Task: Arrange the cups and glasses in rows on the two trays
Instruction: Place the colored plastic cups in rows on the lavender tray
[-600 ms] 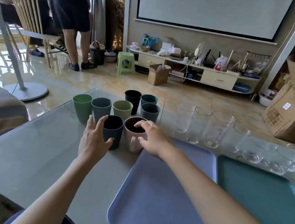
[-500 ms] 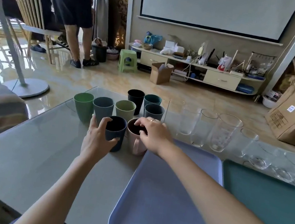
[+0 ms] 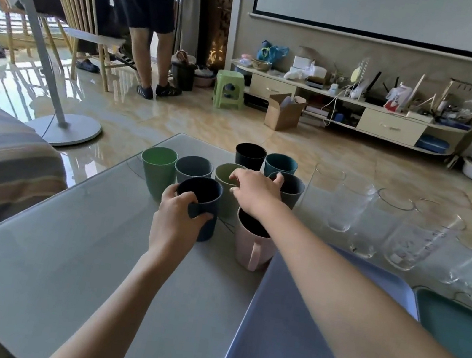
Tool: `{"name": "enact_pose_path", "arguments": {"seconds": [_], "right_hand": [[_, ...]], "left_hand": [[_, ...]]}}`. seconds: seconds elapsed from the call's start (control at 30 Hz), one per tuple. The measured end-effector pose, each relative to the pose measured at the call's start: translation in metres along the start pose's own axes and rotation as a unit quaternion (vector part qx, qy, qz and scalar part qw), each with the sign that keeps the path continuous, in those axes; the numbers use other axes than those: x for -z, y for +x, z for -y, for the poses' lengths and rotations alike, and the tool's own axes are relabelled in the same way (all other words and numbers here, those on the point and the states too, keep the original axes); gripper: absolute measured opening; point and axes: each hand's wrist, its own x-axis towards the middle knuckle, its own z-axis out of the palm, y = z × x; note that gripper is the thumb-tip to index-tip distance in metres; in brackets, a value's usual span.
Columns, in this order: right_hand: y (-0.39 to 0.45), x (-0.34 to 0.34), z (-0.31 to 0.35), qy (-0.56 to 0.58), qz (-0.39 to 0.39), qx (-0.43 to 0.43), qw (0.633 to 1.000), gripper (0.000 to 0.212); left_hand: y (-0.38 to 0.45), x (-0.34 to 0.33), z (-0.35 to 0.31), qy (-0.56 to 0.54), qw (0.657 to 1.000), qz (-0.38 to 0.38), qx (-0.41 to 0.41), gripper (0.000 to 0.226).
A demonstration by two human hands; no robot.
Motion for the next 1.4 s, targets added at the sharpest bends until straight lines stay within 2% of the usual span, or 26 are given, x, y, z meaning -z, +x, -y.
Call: {"name": "enact_pose_path", "arguments": {"seconds": [0.1, 0.17, 0.3, 0.5, 0.63, 0.73, 0.9, 1.1, 1.27, 1.4], "right_hand": [[0.008, -0.008, 0.008, -0.019, 0.012, -0.001, 1.0, 0.027], [0.008, -0.011, 0.009, -0.027, -0.01, 0.008, 1.0, 0.032], [0.0, -0.009, 0.002, 0.008, -0.091, 0.06, 0.994, 0.033], [-0.027, 0.022, -0.018, 0.122, -0.219, 0.115, 0.961, 0.031], [-0.066, 0.042, -0.054, 0.159, -0.329, 0.085, 0.927, 0.03], [-0.095, 0.05, -0.089, 0.154, -0.364, 0.046, 0.917, 0.027], [-0.127, 0.039, -0.134, 0.128, -0.295, -0.007, 0.947, 0.026], [-0.126, 0.01, -0.15, 0.088, -0.18, -0.027, 0.979, 0.026], [-0.112, -0.006, -0.142, 0.069, -0.159, -0.02, 0.985, 0.029], [-0.109, -0.011, -0.142, 0.05, -0.148, -0.031, 0.987, 0.025]], "left_hand": [[0.001, 0.001, -0.001, -0.013, 1.0, -0.014, 0.0, 0.022], [0.001, 0.0, -0.002, -0.02, 1.0, -0.015, -0.007, 0.022], [-0.001, 0.002, -0.003, -0.024, 0.999, -0.029, -0.015, 0.023], [-0.008, 0.012, -0.021, -0.034, 0.992, -0.111, -0.041, 0.025], [-0.016, 0.015, -0.039, -0.064, 0.983, -0.146, -0.096, 0.024], [-0.019, 0.015, -0.053, -0.118, 0.967, -0.17, -0.147, 0.023], [-0.03, 0.009, -0.074, -0.14, 0.962, -0.134, -0.192, 0.028], [-0.039, 0.001, -0.09, -0.143, 0.97, -0.08, -0.181, 0.03], [-0.043, 0.0, -0.095, -0.133, 0.975, -0.062, -0.167, 0.028], [-0.043, -0.004, -0.102, -0.12, 0.974, -0.032, -0.19, 0.028]]}}
